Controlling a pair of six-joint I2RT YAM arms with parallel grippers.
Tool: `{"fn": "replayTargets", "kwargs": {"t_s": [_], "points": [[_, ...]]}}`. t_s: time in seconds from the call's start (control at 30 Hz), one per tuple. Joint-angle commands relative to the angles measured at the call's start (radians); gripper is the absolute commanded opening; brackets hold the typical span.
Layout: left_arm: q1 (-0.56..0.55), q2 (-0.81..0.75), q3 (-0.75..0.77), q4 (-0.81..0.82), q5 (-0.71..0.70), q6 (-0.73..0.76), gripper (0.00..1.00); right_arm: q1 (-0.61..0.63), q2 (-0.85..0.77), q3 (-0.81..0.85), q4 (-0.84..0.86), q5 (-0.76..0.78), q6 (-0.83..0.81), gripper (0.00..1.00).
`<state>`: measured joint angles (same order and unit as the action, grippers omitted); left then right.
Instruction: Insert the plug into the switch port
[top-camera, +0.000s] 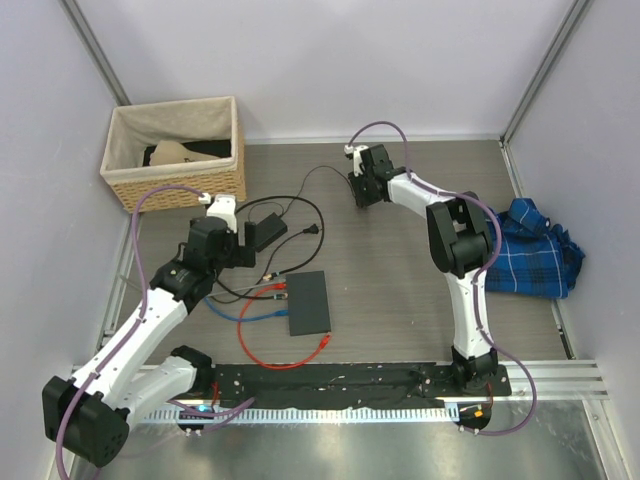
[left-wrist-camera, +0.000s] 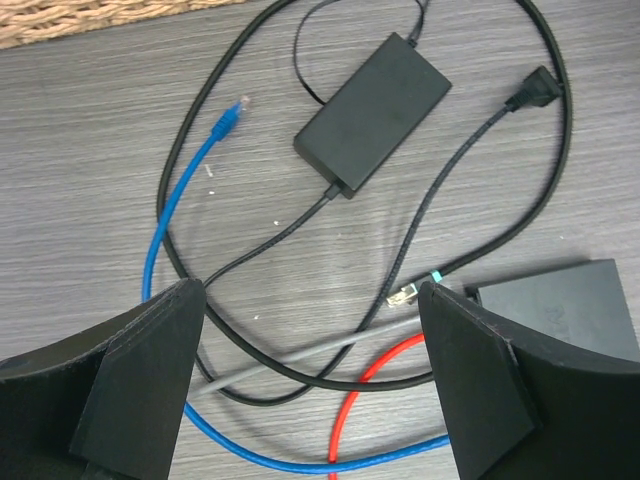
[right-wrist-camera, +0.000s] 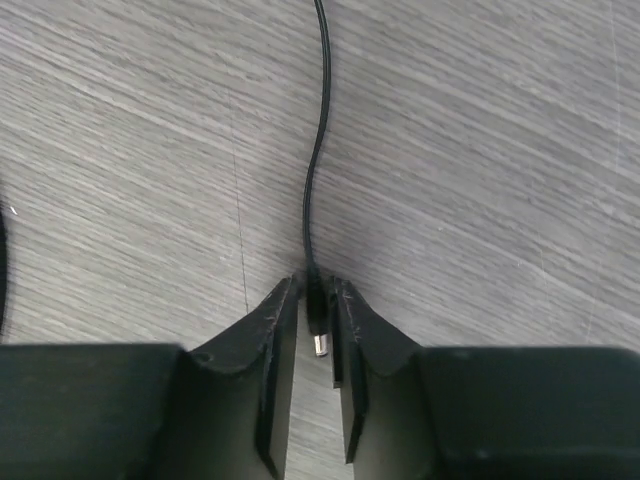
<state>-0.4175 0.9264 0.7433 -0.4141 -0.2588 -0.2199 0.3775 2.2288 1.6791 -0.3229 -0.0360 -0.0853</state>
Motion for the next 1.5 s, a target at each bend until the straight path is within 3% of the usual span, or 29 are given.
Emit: {"fn": "replayTargets", "kwargs": {"t_s": [0.0, 0.13, 0.23, 0.33, 0.47, 0.6, 0.8, 0.97, 1.07, 1.1, 1.23, 1.47], "points": [[0.0, -0.001, 0.022, 0.037, -0.057, 0.007, 0.92, -0.002, 0.032, 0.033, -0.005, -0.004, -0.014, 0.25], [0.0, 0.009, 0.025, 0.032, -0.063, 0.008, 0.92, -0.003, 0.035, 0.018, -0.021, 0.068, -0.014, 0.17], [0.0, 0.003, 0.025, 0.029, -0.068, 0.007, 0.91, -0.003, 0.0, -0.013, -0.047, 0.152, -0.014, 0.01], [0.002, -0.003, 0.024, 0.029, -0.069, 0.004, 0.91, -0.012, -0.06, -0.071, -0.057, 0.208, 0.004, 0.01], [0.002, -0.014, 0.025, 0.028, -0.073, -0.006, 0.91, -0.069, -0.254, -0.139, -0.087, 0.292, 0.079, 0.01], [0.0, -0.023, 0.03, 0.02, -0.066, -0.015, 0.91, -0.19, -0.486, -0.2, -0.122, 0.341, 0.195, 0.01], [0.002, -0.035, 0.037, 0.014, -0.056, -0.027, 0.91, -0.494, -0.837, -0.272, -0.163, 0.317, 0.398, 0.01], [0.0, -0.037, 0.036, 0.012, -0.042, -0.036, 0.91, -0.669, -1.014, -0.33, -0.202, 0.341, 0.475, 0.01], [0.002, -0.038, 0.034, 0.015, -0.022, -0.041, 0.91, -0.674, -1.064, -0.355, -0.238, 0.242, 0.478, 0.01], [0.0, -0.038, 0.034, 0.018, -0.011, -0.042, 0.91, -0.674, -1.071, -0.369, -0.252, 0.125, 0.484, 0.01], [0.0, -0.034, 0.028, 0.029, 0.047, -0.045, 0.91, -0.62, -1.121, -0.493, -0.248, -0.1, 0.548, 0.01], [-0.024, -0.011, 0.016, 0.052, 0.214, -0.091, 0.9, -0.257, -1.141, -0.776, -0.199, -0.068, 0.686, 0.01]]}}
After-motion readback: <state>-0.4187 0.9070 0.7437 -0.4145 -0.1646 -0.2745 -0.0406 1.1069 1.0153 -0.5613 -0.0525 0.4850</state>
